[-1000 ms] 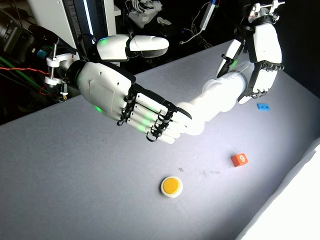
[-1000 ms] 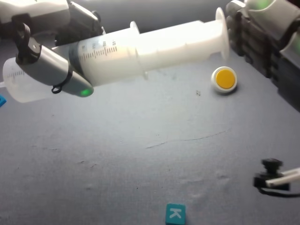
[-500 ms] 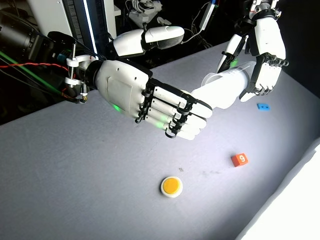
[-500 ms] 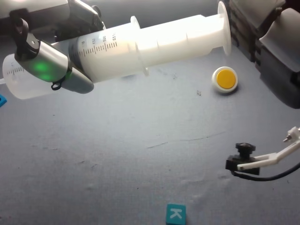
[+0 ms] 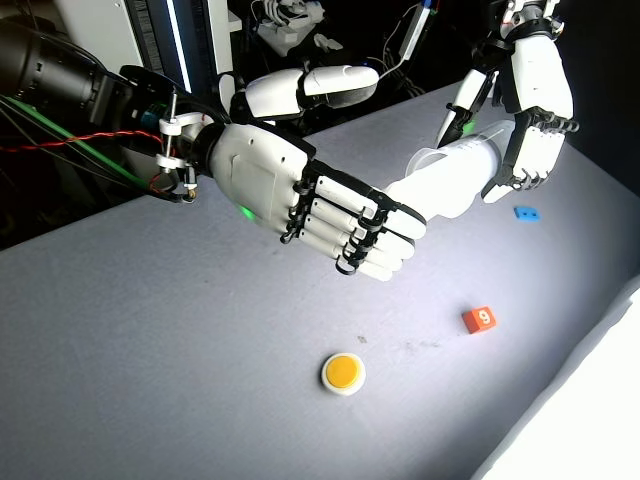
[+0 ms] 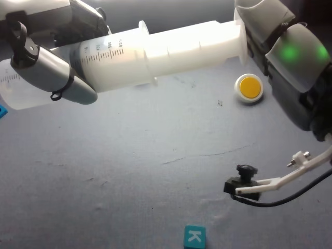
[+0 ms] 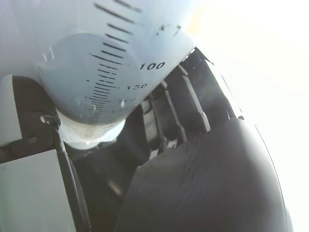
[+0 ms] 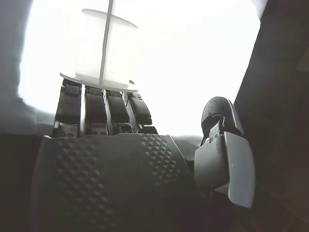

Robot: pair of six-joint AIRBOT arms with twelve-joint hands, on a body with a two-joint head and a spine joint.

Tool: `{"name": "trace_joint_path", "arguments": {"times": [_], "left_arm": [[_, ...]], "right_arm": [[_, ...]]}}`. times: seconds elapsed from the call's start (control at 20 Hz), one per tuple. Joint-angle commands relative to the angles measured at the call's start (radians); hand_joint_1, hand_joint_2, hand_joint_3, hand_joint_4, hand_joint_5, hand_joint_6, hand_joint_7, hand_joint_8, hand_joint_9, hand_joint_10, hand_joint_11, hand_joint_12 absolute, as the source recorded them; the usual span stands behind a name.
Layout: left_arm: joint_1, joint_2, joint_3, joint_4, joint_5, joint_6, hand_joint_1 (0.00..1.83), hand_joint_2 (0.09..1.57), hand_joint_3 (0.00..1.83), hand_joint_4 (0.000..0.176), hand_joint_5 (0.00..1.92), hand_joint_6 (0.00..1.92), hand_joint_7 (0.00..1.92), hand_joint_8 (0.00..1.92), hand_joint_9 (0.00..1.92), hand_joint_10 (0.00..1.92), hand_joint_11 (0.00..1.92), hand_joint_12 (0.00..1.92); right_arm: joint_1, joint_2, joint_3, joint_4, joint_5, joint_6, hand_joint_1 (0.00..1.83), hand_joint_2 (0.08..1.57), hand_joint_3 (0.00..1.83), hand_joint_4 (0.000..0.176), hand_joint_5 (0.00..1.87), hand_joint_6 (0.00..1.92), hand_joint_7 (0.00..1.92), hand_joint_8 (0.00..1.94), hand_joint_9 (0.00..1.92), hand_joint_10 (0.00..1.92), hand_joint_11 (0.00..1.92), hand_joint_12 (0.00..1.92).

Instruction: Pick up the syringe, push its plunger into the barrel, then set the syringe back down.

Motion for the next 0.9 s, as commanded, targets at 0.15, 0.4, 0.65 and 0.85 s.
{"name": "trace_joint_path", "arguments": {"times": [0.15, 0.4, 0.65, 0.85], "left_arm": [[-0.025, -0.003, -0.007, -0.029, -0.160, -0.038, 1.37, 1.13, 0.00, 0.000, 0.81, 1.31, 1.00, 0.77, 0.92, 1.21, 0.72, 1.27], [-0.025, -0.003, -0.009, -0.029, -0.160, -0.038, 1.37, 1.13, 0.00, 0.000, 0.82, 1.30, 0.99, 0.79, 0.92, 1.22, 0.72, 1.28], [-0.025, -0.003, -0.015, -0.029, -0.160, -0.038, 1.37, 1.13, 0.00, 0.000, 0.82, 1.30, 0.99, 0.79, 0.92, 1.21, 0.74, 1.24], [-0.025, -0.003, -0.016, -0.029, -0.159, -0.038, 1.37, 1.13, 0.00, 0.000, 0.83, 1.29, 0.99, 0.77, 0.94, 1.20, 0.72, 1.28]], "right_arm": [[0.022, -0.057, -0.010, -0.140, 0.001, -0.007, 0.00, 1.08, 0.00, 0.000, 0.00, 0.00, 0.00, 0.00, 0.00, 0.00, 0.00, 0.00], [0.024, -0.110, -0.010, -0.140, -0.007, -0.021, 0.00, 1.09, 0.00, 0.000, 0.00, 0.00, 0.00, 0.00, 0.00, 0.00, 0.00, 0.00], [0.015, -0.149, -0.010, -0.139, -0.036, -0.018, 0.00, 1.09, 0.00, 0.000, 0.00, 0.00, 0.00, 0.00, 0.00, 0.00, 0.00, 0.00], [0.009, -0.188, -0.010, -0.139, -0.055, -0.018, 0.00, 1.08, 0.00, 0.000, 0.00, 0.00, 0.00, 0.00, 0.00, 0.00, 0.00, 0.00]]}}
